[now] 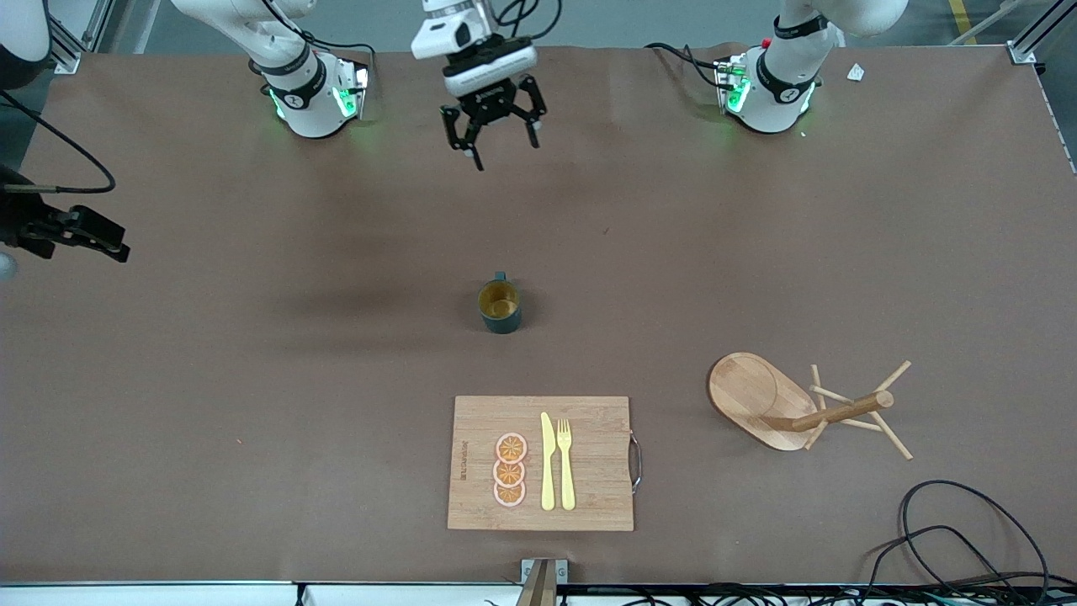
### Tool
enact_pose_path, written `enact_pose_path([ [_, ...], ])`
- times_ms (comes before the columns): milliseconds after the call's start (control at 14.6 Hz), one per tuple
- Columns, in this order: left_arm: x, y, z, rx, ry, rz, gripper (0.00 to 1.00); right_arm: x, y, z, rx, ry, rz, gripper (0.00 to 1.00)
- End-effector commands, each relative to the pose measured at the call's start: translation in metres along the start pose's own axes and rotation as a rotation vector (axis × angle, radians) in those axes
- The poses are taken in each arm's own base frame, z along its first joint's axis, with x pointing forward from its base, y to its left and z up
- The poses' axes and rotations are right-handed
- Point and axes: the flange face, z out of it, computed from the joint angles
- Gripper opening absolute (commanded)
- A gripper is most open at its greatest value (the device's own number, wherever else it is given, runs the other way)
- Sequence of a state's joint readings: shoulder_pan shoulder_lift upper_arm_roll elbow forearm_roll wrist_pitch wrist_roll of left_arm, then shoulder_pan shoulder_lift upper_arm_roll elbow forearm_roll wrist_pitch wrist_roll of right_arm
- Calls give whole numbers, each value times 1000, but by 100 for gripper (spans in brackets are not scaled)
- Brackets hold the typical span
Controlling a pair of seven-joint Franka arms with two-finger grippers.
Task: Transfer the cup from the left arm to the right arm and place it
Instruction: 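Open the left gripper and raise it while the right gripper reaches out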
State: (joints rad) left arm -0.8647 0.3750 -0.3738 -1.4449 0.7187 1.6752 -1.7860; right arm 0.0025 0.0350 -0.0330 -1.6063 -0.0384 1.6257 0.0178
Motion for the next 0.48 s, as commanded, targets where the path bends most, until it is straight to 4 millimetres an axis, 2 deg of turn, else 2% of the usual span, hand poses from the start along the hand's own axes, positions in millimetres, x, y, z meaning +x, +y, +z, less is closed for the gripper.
enact_pose_path([
  [0,76,-19,37,69,-63,5,100,-6,-47,14,47,-27,54,100],
  [137,140,-37,69,113,-99,-15,100,-5,-82,27,75,-59,95,100],
  [273,200,-65,94,143,-149,-36,100,-1,-121,40,94,-67,154,100],
  [410,257,-99,113,169,-168,-108,100,-1,-174,54,100,-62,226,100],
])
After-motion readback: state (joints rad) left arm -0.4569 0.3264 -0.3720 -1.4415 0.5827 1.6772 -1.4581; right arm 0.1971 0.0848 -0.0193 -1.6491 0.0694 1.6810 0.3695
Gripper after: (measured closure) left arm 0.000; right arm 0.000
